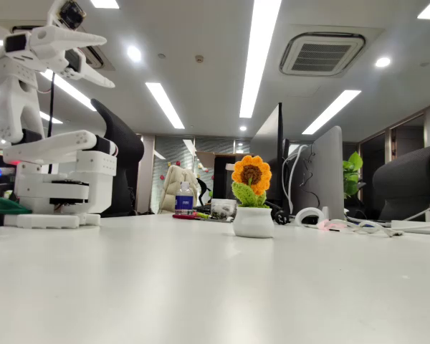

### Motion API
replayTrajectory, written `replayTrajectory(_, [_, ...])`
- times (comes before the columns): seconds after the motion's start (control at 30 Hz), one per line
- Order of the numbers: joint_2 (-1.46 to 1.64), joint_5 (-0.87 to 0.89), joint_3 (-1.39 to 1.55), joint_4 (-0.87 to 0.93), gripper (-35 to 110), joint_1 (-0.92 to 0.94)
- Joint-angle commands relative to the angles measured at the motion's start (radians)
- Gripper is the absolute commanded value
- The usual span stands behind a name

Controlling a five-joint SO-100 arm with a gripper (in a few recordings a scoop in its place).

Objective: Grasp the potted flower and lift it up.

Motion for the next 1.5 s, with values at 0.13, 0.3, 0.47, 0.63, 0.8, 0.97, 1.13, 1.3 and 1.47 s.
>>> replayTrajectory(0.13, [0.012,-0.098,0.054,-0.005,67,0.003])
replayTrajectory(0.3, [0.009,-0.034,0.094,-0.066,67,0.003])
replayTrajectory(0.47, [-0.023,-0.038,0.126,-0.08,67,0.002])
replayTrajectory(0.63, [-0.051,-0.04,0.163,-0.072,67,0.002])
replayTrajectory(0.8, [-0.092,-0.037,0.192,-0.071,67,0.0])
replayTrajectory(0.97, [-0.156,-0.035,0.202,-0.067,67,0.003])
replayTrajectory(1.13, [-0.204,-0.035,0.236,-0.094,67,-0.005])
replayTrajectory(1.3, [-0.275,-0.035,0.25,-0.135,67,-0.021])
replayTrajectory(1.47, [-0.367,-0.029,0.25,-0.187,67,-0.043])
